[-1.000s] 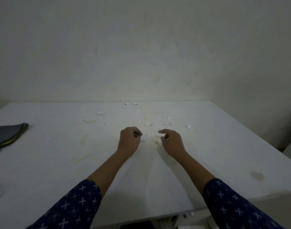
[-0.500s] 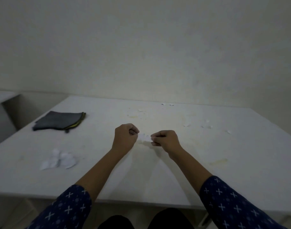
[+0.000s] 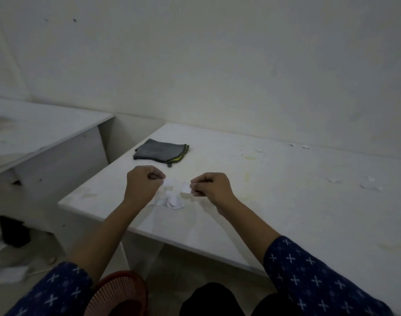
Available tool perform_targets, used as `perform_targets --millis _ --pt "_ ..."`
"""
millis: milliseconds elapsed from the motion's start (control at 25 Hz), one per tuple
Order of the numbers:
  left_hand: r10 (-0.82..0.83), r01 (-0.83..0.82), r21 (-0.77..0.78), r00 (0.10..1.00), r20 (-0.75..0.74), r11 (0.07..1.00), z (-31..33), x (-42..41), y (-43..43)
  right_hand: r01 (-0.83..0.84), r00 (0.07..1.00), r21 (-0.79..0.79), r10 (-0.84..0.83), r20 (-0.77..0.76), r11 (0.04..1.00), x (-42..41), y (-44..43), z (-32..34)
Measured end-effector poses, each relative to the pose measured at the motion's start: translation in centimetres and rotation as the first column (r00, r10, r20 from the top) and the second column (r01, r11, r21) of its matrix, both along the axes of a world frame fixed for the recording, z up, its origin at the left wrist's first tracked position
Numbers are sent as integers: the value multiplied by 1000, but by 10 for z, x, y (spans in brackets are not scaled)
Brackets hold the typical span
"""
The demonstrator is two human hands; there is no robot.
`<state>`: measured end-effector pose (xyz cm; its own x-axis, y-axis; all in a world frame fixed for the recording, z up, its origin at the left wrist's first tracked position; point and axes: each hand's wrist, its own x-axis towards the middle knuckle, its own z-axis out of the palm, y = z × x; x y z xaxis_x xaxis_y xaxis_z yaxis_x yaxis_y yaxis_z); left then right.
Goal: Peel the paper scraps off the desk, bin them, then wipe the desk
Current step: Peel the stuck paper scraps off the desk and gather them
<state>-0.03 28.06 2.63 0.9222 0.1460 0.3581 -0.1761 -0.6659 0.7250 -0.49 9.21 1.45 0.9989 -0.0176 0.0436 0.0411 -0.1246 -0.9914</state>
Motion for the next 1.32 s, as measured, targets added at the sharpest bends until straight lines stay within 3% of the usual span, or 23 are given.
perform_targets --millis 240,520,600,680,760,960,1160,1320 --pt "-43 40 84 999 30 996 -12 -4 23 -49 996 -156 60 66 987 0 38 -7" --pt "-207 193 239 978 33 952 -22 3 -26 148 962 -343 -55 267 927 1 1 -9" --pt "-294 277 321 956 5 906 -23 7 -55 208 946 -505 -40 323 838 1 -32 -9" --pt "-369 363 384 927 -59 849 -25 10 -91 237 952 -744 5 307 625 -4 -73 -9" --pt "-432 442 388 894 -117 809 -27 11 -134 258 960 -852 -17 281 455 -11 -117 -11" --pt "-564 581 353 810 -161 734 -30 18 -247 209 969 -919 -199 148 334 -25 -221 -17" --pt "-657 670 336 734 -171 662 -33 28 -368 235 926 -912 -364 105 336 -44 -321 -28" --pt "-668 673 315 731 -141 670 -32 48 -441 300 881 -888 -458 118 349 -44 -389 -29"
